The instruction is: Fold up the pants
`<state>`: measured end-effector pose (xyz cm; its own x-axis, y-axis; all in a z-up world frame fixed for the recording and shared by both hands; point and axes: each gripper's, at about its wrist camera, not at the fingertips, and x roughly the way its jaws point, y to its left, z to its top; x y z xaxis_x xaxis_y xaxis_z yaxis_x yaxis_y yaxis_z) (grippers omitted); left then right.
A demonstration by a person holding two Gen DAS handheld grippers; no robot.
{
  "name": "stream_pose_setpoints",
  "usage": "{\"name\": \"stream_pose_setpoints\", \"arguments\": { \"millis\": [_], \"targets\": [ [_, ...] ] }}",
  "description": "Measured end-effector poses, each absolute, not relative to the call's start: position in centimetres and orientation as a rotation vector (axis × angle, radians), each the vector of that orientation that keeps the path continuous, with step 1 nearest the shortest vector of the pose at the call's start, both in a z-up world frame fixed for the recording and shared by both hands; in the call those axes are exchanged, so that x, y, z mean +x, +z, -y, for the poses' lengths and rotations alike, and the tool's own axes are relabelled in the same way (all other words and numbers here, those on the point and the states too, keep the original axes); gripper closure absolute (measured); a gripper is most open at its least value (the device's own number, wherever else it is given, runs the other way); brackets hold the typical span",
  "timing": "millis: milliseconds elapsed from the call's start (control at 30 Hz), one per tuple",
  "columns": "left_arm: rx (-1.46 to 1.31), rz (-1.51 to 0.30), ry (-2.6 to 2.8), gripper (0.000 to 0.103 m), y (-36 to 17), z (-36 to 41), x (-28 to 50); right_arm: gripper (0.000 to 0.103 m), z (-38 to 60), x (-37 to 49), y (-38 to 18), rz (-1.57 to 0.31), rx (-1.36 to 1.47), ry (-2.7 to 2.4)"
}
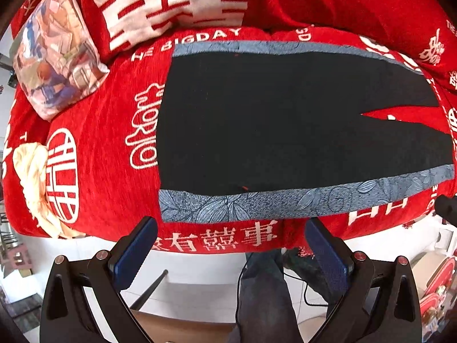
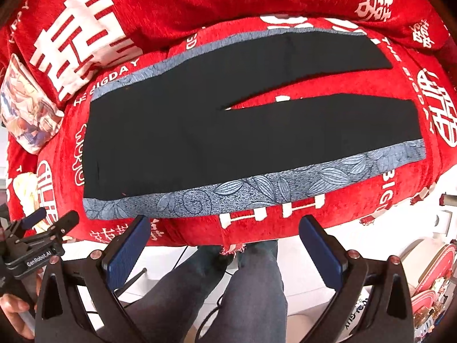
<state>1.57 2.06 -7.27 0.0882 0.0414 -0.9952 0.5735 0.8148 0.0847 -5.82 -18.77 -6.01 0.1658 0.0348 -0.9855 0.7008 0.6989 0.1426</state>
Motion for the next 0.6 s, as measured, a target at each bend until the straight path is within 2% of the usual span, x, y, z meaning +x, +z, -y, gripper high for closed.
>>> {"name": "stream_pose_setpoints", "arguments": {
  "millis": [233,400,600],
  "targets": [
    [0.452,-1.473,-0.394,0.000,-9.9,-2.7,2.3,0.000,19.7,-4.9,-8.8,-1.303,0.786,-0.446],
    [0.320,-1.516,-0.355,0.000,-12.8,-4.4,3.3,0.000,20.5,-4.5,-13.5,-1.231,1.032,-0.327],
    [0.206,-1.513,-0.358,0.000,-16.1,-6.7,3.2,0.000,19.1,-4.0,-18.3,-1.182,1.168,-0.184]
  ]
}}
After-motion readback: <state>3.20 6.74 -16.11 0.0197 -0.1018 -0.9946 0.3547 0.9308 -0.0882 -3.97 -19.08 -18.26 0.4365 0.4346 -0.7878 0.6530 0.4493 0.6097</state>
